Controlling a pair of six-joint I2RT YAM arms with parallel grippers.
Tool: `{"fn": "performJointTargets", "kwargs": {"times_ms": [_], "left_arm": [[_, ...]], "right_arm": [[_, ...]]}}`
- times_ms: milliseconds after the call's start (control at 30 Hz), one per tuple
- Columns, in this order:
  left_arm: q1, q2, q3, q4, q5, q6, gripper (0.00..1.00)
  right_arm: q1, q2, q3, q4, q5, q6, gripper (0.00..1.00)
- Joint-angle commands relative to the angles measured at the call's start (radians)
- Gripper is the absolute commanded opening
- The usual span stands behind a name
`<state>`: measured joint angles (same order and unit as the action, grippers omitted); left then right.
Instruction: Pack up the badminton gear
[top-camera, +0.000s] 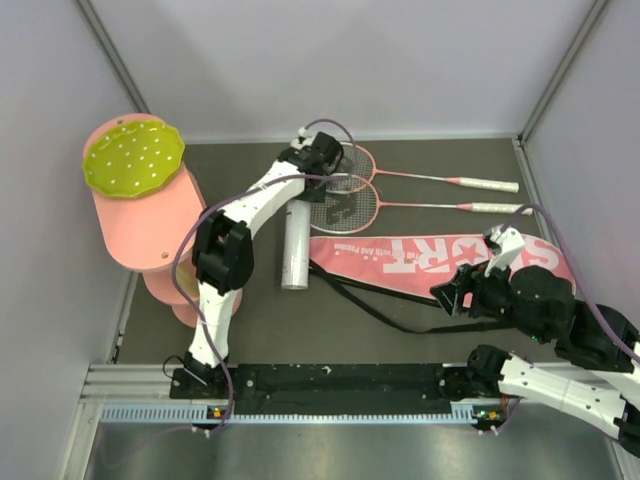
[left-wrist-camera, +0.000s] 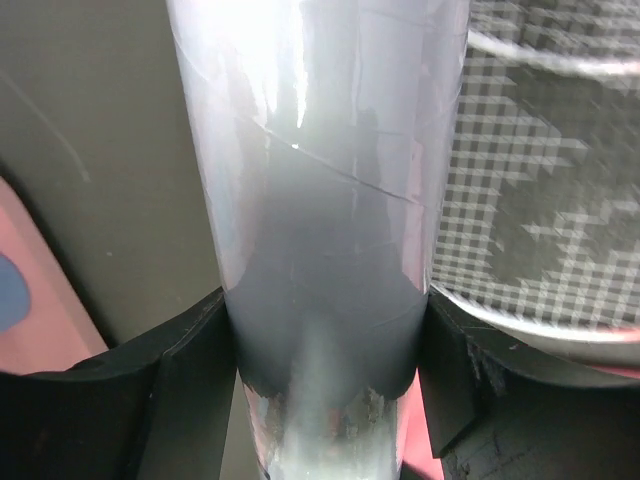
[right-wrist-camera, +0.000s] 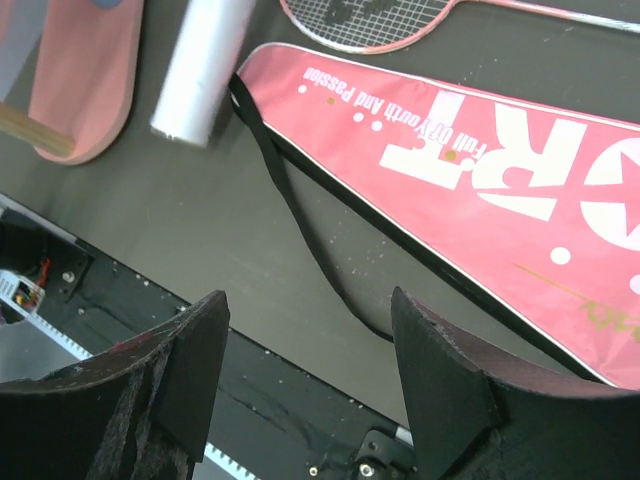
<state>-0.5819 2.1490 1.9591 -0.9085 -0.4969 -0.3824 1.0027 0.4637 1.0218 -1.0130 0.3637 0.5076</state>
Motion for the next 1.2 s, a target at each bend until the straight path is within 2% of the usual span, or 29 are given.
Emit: {"fn": "performJointTargets", "kwargs": {"times_ms": [0,200,267,400,500,533,567,633,667,733,767,900,1067,1167], "left_arm": [[0.1,0.023,0.098,-0.068,-0.042,-0.047,0.0],[0.195,0.144,0.196,-0.151,-0.097,-0.026,0.0],[0.205,0.176,0.222,-0.161,-0.153,-0.007,0.0],[0.209,0.198,0.225,-0.15,-0.163,0.005,0.0],[0.208,0.184,0.201,-0.127,-0.184,-0.006,0.15],[0.208,0.178,0.189,-0.116,-0.184,-0.004,0.25],[0.208,0.169,0.176,-0.093,-0.18,-0.001,0.31],[0.205,0.149,0.153,-0.079,-0.172,0.003,0.48],[0.203,0.144,0.15,-0.07,-0.161,0.008,0.6],[0.198,0.129,0.149,-0.064,-0.116,0.019,0.74],[0.197,0.121,0.149,-0.058,-0.105,0.022,0.9],[0.192,0.08,0.156,-0.04,-0.028,0.031,0.96],[0.15,-0.007,0.147,-0.003,0.047,0.059,0.96],[0.102,-0.087,0.091,0.084,0.112,0.069,0.96]], "right_arm": [[-0.009,0.056,0.031,-0.003,-0.006,-0.056,0.66],[-0.009,0.087,0.029,-0.003,0.041,-0.044,0.66],[-0.009,0.095,0.023,-0.001,0.063,-0.034,0.66],[-0.009,0.13,0.012,0.004,0.075,-0.018,0.67],[-0.009,0.157,0.02,0.01,0.057,-0.014,0.67],[-0.01,0.164,0.02,0.013,0.052,-0.012,0.66],[-0.009,0.168,0.021,0.016,0.041,-0.011,0.66],[-0.009,0.179,0.018,0.017,0.034,-0.004,0.67],[-0.009,0.185,0.017,0.02,0.024,-0.003,0.67],[-0.01,0.208,0.012,0.022,0.021,0.002,0.67],[-0.009,0.217,0.012,0.022,0.017,0.008,0.67],[-0.01,0.247,0.006,0.042,0.011,0.017,0.7],[-0.021,0.317,-0.023,0.082,-0.026,0.022,0.74],[-0.078,0.368,-0.074,0.186,-0.115,0.011,0.74]]}}
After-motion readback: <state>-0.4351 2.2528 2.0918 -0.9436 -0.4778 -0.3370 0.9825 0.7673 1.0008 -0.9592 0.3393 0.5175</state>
